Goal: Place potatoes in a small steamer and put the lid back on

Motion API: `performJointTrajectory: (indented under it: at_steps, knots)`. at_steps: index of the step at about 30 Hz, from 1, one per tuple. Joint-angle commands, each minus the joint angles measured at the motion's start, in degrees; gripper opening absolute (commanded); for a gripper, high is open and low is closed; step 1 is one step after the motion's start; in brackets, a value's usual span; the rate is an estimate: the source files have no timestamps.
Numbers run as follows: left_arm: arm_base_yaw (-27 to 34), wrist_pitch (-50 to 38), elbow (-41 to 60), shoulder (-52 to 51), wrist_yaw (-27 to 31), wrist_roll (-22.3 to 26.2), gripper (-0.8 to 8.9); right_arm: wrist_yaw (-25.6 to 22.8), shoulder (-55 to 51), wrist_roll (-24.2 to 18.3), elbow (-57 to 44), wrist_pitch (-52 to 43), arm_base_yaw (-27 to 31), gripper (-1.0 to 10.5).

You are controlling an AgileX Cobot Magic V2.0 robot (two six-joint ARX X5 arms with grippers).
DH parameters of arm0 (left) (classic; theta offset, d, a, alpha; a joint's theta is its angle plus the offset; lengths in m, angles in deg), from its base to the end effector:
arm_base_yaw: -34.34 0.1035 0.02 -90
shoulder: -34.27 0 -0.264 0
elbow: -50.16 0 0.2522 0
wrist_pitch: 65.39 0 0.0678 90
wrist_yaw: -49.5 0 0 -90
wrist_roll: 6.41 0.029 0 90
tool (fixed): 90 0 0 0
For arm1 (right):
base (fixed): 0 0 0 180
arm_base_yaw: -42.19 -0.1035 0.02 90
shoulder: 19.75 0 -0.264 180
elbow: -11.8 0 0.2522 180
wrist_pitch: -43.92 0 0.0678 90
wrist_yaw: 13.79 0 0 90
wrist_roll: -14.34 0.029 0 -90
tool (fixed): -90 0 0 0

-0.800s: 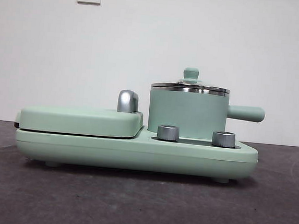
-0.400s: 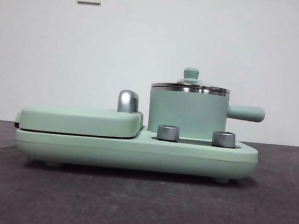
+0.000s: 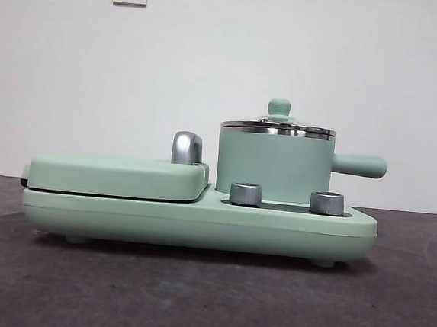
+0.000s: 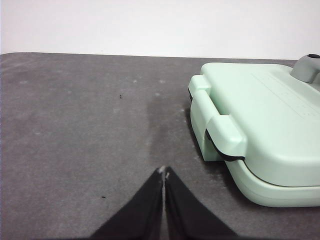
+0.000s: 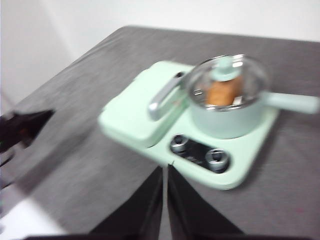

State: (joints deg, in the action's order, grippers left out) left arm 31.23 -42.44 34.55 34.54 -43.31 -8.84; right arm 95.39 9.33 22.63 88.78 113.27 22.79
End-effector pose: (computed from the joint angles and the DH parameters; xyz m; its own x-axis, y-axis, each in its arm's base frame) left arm 0.0949 -0.0066 0.1586 0.9859 -0.1027 -0.1323 0.0970 0.9941 -0.0485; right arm 0.0411 0.0246 0.3841 0.7200 0.6019 -0.3454 -0.5461 0.7986 0.2531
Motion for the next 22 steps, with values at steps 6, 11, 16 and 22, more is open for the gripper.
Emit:
performJointTrajectory:
  at_steps: [6, 11, 16, 22]
  knots:
    - [0.1, -0.7, 1.1, -0.1, 0.1, -0.2, 0.05, -6.5, -8.4, -4.7, -18.2, -14.6, 17.1, 0.1]
    - [0.1, -0.7, 1.1, -0.1, 0.1, -0.2, 0.05, -8.2, -16.3, -4.7, -36.2, -33.3, 24.4, 0.1]
    - [0.1, -0.7, 1.1, -0.1, 0.1, -0.2, 0.05, -13.4, -21.7, -5.4, -48.8, -41.8, 25.7, 0.1]
    - [0.1, -0.7, 1.1, -0.1, 0.1, -0.2, 0.05, -22.7, -26.5, -5.8, -56.7, -44.7, 20.1, 0.1]
